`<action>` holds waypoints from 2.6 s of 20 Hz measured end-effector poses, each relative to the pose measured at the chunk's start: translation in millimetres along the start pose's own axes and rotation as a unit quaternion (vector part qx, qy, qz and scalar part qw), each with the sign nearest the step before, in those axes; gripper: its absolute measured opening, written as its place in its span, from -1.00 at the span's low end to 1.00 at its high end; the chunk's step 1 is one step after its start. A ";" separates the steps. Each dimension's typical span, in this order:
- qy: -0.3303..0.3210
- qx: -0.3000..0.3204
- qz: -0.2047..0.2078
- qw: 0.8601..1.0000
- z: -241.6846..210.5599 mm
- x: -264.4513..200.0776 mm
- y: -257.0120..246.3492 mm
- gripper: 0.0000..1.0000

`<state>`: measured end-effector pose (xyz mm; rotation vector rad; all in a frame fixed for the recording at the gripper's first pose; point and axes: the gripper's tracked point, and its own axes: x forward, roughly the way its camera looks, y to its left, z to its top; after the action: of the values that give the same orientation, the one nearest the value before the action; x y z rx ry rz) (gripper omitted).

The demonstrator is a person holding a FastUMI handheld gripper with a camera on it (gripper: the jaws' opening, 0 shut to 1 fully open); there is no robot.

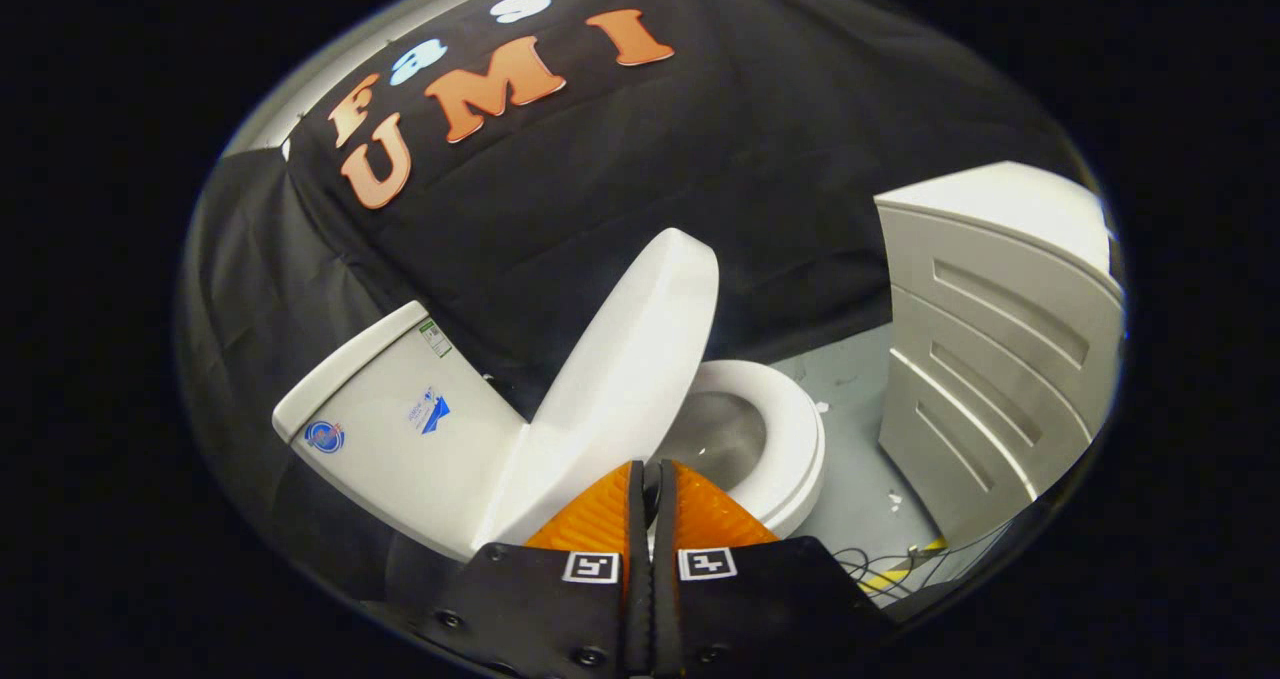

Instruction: Open the toilet lid.

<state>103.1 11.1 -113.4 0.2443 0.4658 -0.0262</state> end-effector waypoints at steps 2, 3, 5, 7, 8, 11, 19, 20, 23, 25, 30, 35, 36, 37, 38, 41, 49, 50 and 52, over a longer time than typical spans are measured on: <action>-0.014 -0.048 -0.013 0.999 11.6 -4.1 12.9 -0.84; -0.023 -0.061 -0.017 0.998 16.6 -6.5 20.1 -0.84; -0.028 -0.066 -0.024 0.997 21.0 -7.5 30.2 -0.84; -0.033 -0.073 -0.031 0.996 23.0 -8.4 34.3 -0.84; -0.039 -0.078 -0.034 0.996 26.3 -8.6 38.2 -0.84; -0.054 -0.110 -0.035 0.992 33.9 -14.5 56.6 -0.84; -0.088 -0.192 -0.040 0.977 48.0 -22.7 105.0 -0.84; -0.091 -0.193 -0.037 0.976 49.0 -23.8 110.6 -0.84; -0.098 -0.206 -0.032 0.973 52.3 -26.5 125.0 -0.84; -0.106 -0.213 -0.025 0.971 54.4 -27.0 136.3 -0.84; -0.115 -0.229 -0.018 0.966 57.6 -29.1 154.8 -0.84; -0.123 -0.241 -0.009 0.963 60.1 -28.9 179.6 -0.84; -0.124 -0.246 -0.010 0.961 60.2 -28.7 185.1 -0.84; -0.126 -0.252 -0.010 0.959 60.2 -28.7 189.7 -0.84; -0.127 -0.255 -0.007 0.959 61.3 -30.0 193.7 -0.84; -0.130 -0.248 0.003 0.960 62.3 -30.2 207.9 -0.84; -0.135 -0.257 0.013 0.957 60.4 -30.8 250.1 -0.84; -0.136 -0.259 0.013 0.956 60.3 -31.2 255.2 -0.84; -0.138 -0.266 0.013 0.954 59.9 -28.6 266.1 -0.84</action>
<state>125.4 254.2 11.7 -0.2814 0.1781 0.0905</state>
